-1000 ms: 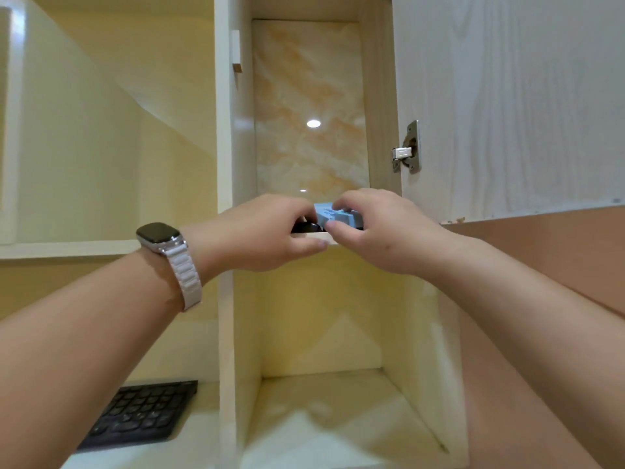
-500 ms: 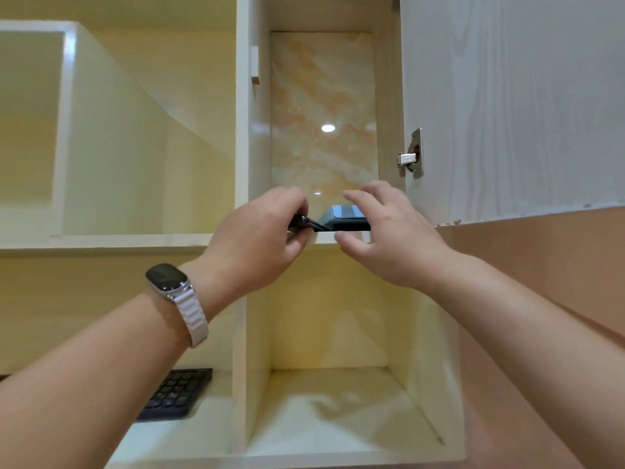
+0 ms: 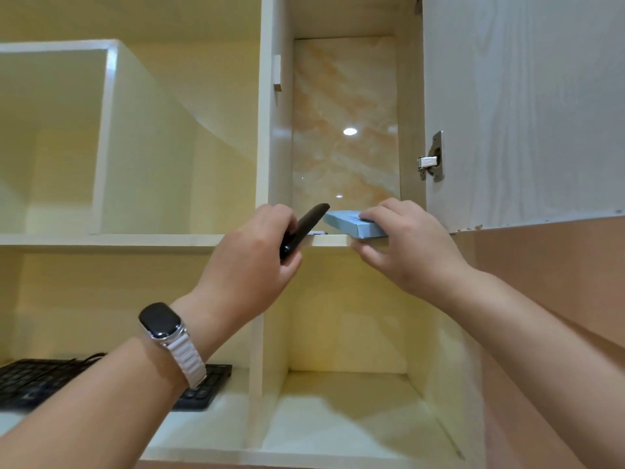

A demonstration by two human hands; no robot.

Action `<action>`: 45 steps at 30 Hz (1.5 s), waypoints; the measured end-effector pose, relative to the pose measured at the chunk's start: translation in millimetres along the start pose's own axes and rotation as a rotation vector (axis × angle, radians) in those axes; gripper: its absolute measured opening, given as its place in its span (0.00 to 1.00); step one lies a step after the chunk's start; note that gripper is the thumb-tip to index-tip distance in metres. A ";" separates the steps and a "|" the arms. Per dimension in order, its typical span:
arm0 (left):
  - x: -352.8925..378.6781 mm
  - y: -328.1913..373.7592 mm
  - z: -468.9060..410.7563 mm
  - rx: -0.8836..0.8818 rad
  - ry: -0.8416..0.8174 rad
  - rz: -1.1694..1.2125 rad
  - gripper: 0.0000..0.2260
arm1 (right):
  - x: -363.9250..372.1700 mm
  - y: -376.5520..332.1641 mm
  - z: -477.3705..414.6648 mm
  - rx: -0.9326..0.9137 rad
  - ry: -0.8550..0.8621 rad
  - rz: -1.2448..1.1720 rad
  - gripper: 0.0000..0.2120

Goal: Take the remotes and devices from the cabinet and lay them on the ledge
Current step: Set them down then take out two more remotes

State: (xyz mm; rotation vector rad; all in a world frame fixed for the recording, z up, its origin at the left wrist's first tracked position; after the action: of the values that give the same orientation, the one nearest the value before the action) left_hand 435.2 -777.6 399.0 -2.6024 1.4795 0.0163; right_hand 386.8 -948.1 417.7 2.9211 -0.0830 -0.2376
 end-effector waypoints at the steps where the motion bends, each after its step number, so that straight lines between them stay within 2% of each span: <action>1: 0.2 0.4 2.3 0.002 0.001 0.000 0.10 | -4.8 -1.3 0.9 -0.017 0.057 -0.010 0.14; 6: 2.0 -2.0 14.1 -0.046 0.029 -0.011 0.13 | -27.0 -0.3 13.2 0.006 0.232 -0.120 0.10; 11: 4.5 -10.4 36.5 -0.184 0.061 -0.005 0.14 | -53.3 12.8 45.5 0.217 0.415 -0.215 0.07; 16: 6.1 -3.6 64.8 -0.356 0.131 0.175 0.12 | -45.5 22.4 76.0 0.388 0.339 -0.238 0.11; 24: 57.8 12.3 129.5 -0.728 0.018 0.686 0.09 | -46.5 27.8 133.9 0.767 0.187 -0.265 0.09; 32: 112.8 39.6 195.2 -0.969 -0.235 1.119 0.05 | -65.7 -6.1 212.8 0.995 0.112 -0.180 0.13; 39: 129.6 85.3 263.3 -1.005 -0.501 1.433 0.06 | -105.0 -54.8 314.7 1.262 0.150 0.152 0.10; 45: 109.2 160.4 321.4 -1.034 -0.863 1.657 0.04 | -183.0 -123.8 375.5 1.452 0.193 0.465 0.10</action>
State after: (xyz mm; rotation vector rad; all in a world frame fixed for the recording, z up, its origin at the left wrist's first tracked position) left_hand 374.5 -908.6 52.5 -0.3944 2.8041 1.9977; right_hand 149.0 -890.0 57.2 4.0666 -1.4150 0.3592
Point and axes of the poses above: each hand's wrist, its own z-axis away from the middle knuckle, its own x-axis out of the palm, y = z × x, the point moved 9 cm from there along -z, towards the middle knuckle, and after that the axes turned 9 degrees about y, right-handed, at the moved point
